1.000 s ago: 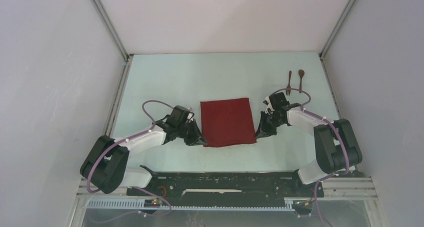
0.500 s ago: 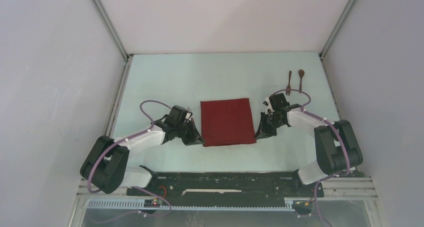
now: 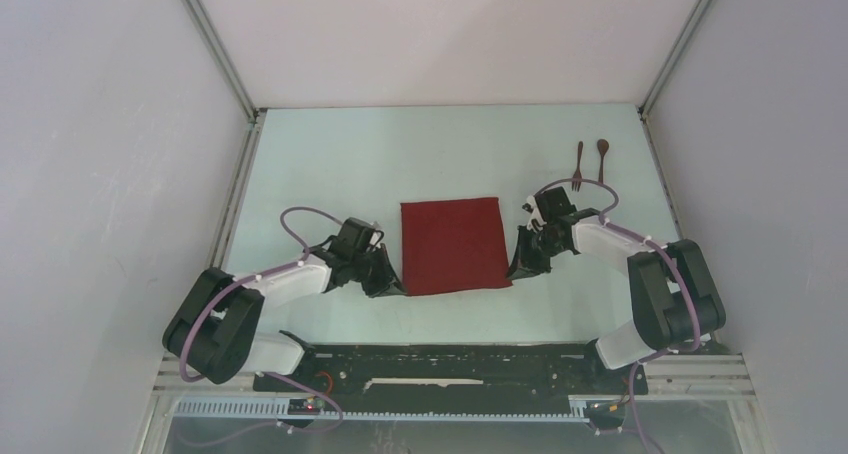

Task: Fold the napkin into a case and place the utensils inside
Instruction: Smooth out the square-folded napkin at the center of the board.

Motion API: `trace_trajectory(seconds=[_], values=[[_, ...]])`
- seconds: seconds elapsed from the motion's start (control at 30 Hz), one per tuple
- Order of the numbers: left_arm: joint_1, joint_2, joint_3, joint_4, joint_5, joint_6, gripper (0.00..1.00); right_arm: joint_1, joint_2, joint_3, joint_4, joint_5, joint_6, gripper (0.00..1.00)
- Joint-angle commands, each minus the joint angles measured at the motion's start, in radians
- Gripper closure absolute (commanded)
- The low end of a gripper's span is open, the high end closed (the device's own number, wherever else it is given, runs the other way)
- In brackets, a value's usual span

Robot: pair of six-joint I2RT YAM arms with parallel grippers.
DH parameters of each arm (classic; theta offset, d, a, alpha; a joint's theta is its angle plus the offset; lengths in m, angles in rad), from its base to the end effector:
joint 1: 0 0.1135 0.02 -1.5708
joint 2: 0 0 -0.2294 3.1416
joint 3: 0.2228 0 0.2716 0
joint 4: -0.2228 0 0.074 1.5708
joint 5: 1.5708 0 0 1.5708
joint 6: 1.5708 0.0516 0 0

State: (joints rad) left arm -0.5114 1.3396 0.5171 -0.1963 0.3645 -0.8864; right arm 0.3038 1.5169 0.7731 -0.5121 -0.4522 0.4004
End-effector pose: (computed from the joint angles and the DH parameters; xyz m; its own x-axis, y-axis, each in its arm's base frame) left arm 0.2140 -0.1412 0.0794 -0.9500 -0.2969 -0.0963 -0.1832 0.7801 -0.5982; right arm 0.2609 0.1054 0.0929 -0.9907 0.0568 -0.1233 -0.0131 0.8640 0.5033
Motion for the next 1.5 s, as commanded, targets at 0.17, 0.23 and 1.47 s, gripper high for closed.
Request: trace_trajectory(seconds=[0.17, 0.23, 1.47], values=[[0.008, -0.003, -0.023, 0.018, -0.023, 0.035, 0.98, 0.013, -0.015, -0.012, 0.009, 0.023, 0.003, 0.95], [0.008, -0.01, -0.013, 0.001, -0.025, 0.044, 0.92, 0.012, -0.01, -0.013, 0.003, 0.041, -0.003, 0.91], [0.069, -0.031, 0.149, 0.137, 0.152, 0.057, 0.46, -0.032, 0.046, 0.131, 0.288, -0.212, 0.098, 0.19]])
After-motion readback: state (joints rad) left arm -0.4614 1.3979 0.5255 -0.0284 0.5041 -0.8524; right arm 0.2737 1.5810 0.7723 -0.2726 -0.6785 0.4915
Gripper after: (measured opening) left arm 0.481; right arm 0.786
